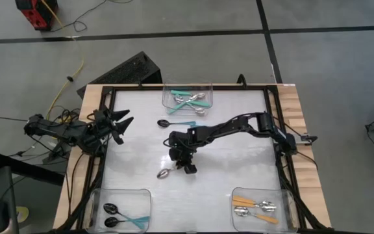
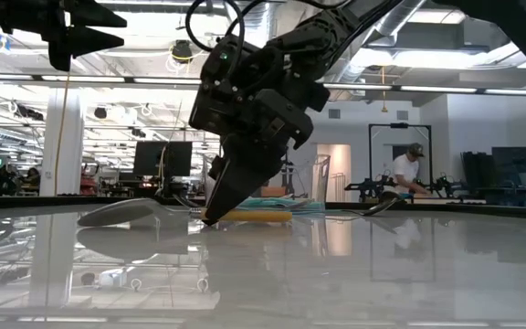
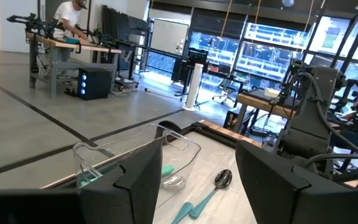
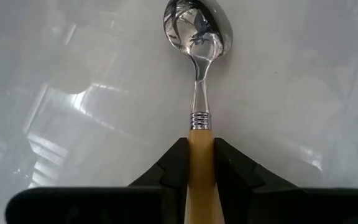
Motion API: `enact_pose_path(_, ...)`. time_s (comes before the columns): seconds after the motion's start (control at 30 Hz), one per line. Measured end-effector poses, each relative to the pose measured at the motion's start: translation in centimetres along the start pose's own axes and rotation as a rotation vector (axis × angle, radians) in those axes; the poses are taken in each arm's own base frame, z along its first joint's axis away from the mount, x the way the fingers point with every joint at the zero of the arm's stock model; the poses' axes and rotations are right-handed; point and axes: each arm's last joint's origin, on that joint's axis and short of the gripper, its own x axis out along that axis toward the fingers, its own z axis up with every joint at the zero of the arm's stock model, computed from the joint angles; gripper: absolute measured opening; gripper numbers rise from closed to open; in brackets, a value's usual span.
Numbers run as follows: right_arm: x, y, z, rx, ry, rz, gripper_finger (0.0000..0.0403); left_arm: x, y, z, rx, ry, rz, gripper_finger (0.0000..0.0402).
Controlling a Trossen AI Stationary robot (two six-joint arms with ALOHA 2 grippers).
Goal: Sort silverware by color (type)
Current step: Put the orange spoon into the bottom right transparent bin
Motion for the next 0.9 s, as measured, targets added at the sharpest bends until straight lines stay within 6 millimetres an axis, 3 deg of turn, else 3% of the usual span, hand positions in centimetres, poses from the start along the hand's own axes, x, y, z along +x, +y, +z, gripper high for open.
enact_pose_path(0.27,-1.2,-0.5,0.2,0.009,-0.011,-0.040,0.0085,0.0,0.0,0.1,-0.014,-0.008,-0.002,0.0190)
enact_pose_path(0.5,-5.2,0.6,1.8,-0.023,-0.046,-0.141,0.0085,0.0,0.0,0.1,-0.016,-0.008,-0.004,0.0190)
enact_pose_path(0.9,-8.7,1.8,2.6,-0.036,-0.058,-0.239,0.0085,0.0,-0.1,0.3,-0.022,-0.019,-0.011,0.0190)
